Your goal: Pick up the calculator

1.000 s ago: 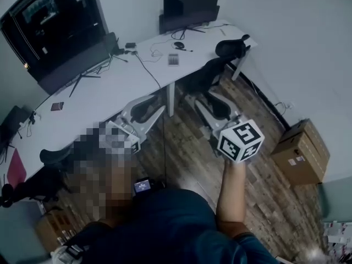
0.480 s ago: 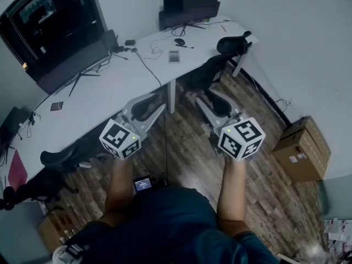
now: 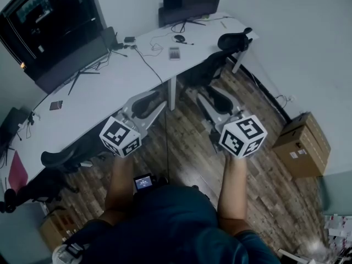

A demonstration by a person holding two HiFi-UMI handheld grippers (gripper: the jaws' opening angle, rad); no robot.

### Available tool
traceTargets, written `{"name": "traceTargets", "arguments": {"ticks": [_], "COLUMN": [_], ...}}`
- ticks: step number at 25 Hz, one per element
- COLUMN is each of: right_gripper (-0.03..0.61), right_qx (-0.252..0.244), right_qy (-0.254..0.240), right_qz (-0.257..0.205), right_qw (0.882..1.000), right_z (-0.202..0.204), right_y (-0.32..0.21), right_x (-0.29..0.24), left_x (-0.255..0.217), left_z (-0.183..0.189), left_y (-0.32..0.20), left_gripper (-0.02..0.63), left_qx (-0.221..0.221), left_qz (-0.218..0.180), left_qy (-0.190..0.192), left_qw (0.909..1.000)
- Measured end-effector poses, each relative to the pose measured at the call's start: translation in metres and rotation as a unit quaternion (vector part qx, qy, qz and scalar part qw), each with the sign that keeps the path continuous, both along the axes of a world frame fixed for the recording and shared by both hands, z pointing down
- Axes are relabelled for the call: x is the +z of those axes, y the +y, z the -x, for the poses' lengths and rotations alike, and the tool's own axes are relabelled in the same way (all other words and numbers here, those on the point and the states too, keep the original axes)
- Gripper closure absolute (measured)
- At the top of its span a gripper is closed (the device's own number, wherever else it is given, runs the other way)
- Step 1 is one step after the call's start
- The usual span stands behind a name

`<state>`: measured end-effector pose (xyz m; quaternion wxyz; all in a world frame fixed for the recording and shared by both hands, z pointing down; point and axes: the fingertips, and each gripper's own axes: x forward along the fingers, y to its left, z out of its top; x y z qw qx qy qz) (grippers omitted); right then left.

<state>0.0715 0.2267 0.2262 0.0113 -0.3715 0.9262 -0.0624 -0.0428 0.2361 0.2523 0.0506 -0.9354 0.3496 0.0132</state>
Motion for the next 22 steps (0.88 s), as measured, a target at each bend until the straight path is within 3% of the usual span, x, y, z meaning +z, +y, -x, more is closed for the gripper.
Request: {"name": "traceTargets", "arguments": {"ticks": [22], "right_gripper": [0.433], "right_qx": [0.033], "right_qy": [0.0], "right_qz": [0.002], "right_qw": [0.999], "right_z": [0.035], "right_y": [0.005], "right_x": [0.0], "left_x": [0.001], "left_z": [0.035], "left_y": [-0.001], "left_gripper": [0.489], "left_qx": [0.028], "left_qz": [-0.003], "left_qy": [0.016], "left_qw": [0.9995]}}
